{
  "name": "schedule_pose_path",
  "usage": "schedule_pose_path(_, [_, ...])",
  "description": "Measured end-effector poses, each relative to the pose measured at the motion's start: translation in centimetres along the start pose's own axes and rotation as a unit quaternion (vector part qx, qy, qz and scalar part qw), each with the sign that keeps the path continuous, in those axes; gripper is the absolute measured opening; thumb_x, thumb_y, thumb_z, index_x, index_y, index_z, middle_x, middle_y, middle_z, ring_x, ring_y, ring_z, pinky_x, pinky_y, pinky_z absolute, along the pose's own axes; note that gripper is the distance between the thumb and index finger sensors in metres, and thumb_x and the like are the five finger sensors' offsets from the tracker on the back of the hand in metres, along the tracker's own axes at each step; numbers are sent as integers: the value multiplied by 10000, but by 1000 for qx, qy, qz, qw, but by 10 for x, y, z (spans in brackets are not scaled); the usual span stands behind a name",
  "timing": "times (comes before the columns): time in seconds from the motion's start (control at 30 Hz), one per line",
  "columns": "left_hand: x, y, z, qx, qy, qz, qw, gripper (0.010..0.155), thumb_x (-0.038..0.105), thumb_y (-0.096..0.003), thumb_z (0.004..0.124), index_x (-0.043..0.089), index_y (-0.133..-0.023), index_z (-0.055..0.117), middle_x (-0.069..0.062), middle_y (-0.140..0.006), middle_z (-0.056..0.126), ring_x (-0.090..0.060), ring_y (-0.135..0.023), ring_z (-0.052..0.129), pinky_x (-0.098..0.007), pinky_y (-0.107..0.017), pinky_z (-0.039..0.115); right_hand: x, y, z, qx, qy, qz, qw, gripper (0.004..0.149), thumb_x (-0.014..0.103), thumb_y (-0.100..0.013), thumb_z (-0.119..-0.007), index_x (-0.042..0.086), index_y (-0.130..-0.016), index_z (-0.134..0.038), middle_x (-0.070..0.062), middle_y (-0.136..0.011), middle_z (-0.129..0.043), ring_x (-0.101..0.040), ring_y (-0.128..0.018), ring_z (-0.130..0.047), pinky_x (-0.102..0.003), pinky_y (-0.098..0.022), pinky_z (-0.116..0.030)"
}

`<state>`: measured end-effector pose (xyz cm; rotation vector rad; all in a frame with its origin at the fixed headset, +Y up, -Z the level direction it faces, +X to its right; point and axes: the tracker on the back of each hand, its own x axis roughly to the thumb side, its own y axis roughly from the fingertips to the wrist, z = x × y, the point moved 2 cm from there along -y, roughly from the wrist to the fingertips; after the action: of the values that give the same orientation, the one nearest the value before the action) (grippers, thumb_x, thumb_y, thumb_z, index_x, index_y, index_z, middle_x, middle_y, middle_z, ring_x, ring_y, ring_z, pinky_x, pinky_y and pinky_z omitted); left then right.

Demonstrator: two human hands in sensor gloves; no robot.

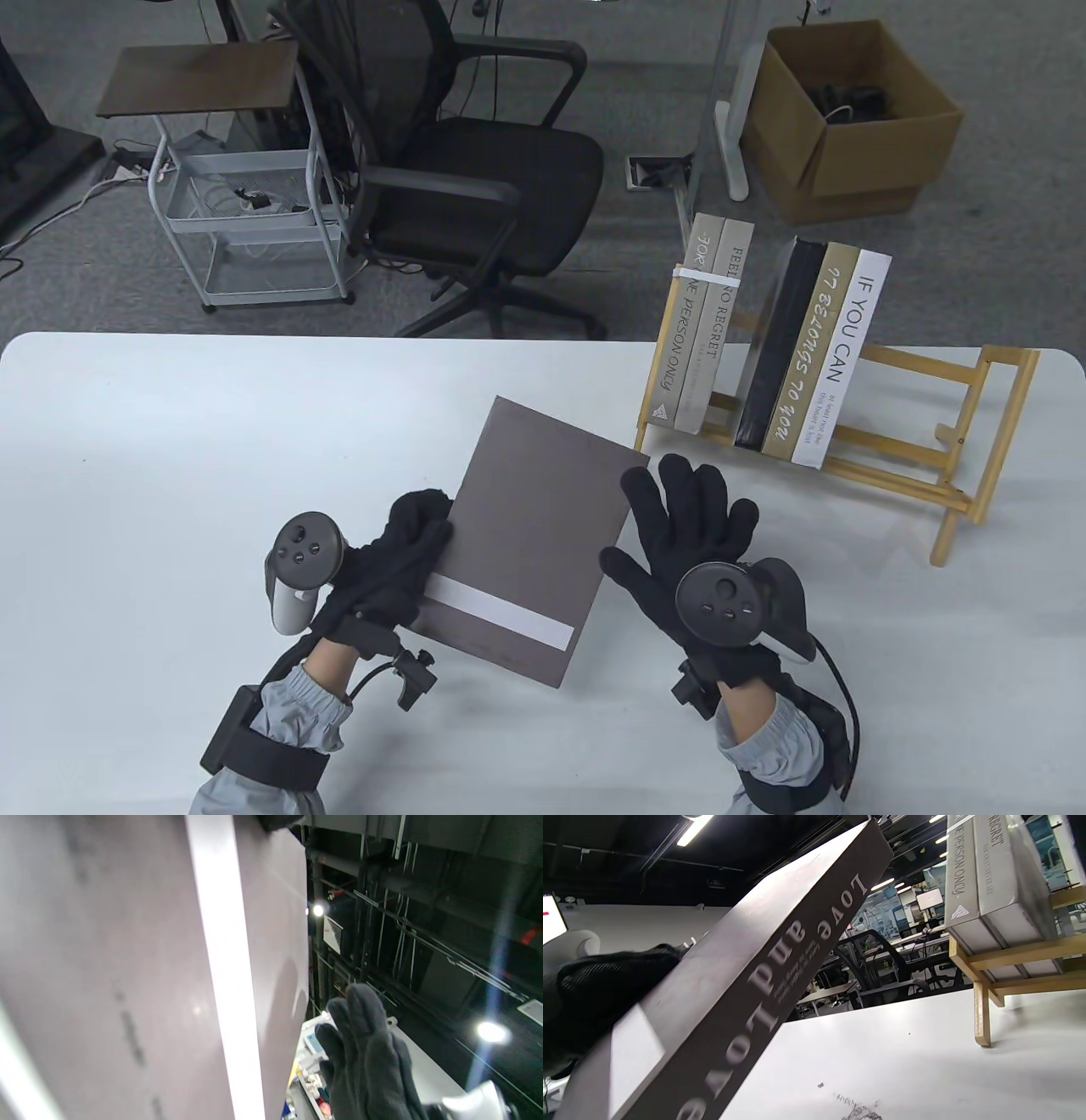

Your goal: Push a thick book into a tightly packed book rack slot

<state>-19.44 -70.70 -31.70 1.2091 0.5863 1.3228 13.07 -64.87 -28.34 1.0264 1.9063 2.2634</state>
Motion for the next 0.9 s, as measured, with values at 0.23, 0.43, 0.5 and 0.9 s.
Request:
schedule_pose_path(0.23, [6, 3, 16, -34, 9, 28, 999, 487, 249, -693, 573, 37, -1085, 377, -352, -1086, 579, -482, -901, 802, -560, -669, 812, -21, 5, 15, -54, -52, -30, 997, 799, 488, -681, -547, 56, -1211, -134, -409, -1187, -72, -760, -970, -240, -846, -624, -283])
schedule_pose_path(0.43, [13, 4, 22, -48, 16, 47, 998, 485, 251, -693, 573, 42, -1086, 380, -351, -1089, 579, -480, -905, 801, -558, -672, 813, -41, 7, 13, -31, -167, -36, 985, 775, 450, -680, -596, 40, -1216, -214, -462, -1168, -240, -674, -918, -592, -734, -647, -524])
schedule_pose_path(0.5, [15, 4, 23, -46, 10, 49, 998, 484, 250, -693, 574, 42, -1086, 383, -350, -1089, 580, -481, -904, 801, -558, -672, 812, -45, 6, 11, -35, -208, -30, 977, 752, 430, -679, -610, 32, -1215, -264, -456, -1157, -329, -601, -855, -703, -677, -628, -594])
schedule_pose_path(0.9, [21, 1, 22, -39, 29, 42, 998, 445, 261, -702, 579, 86, -1097, 476, -322, -1108, 594, -470, -921, 795, -555, -692, 791, -49, 10, 23, -89, -262, -6, 961, 585, 315, -655, -696, -9, -1127, -576, -371, -1019, -653, -419, -644, -879, -494, -527, -748])
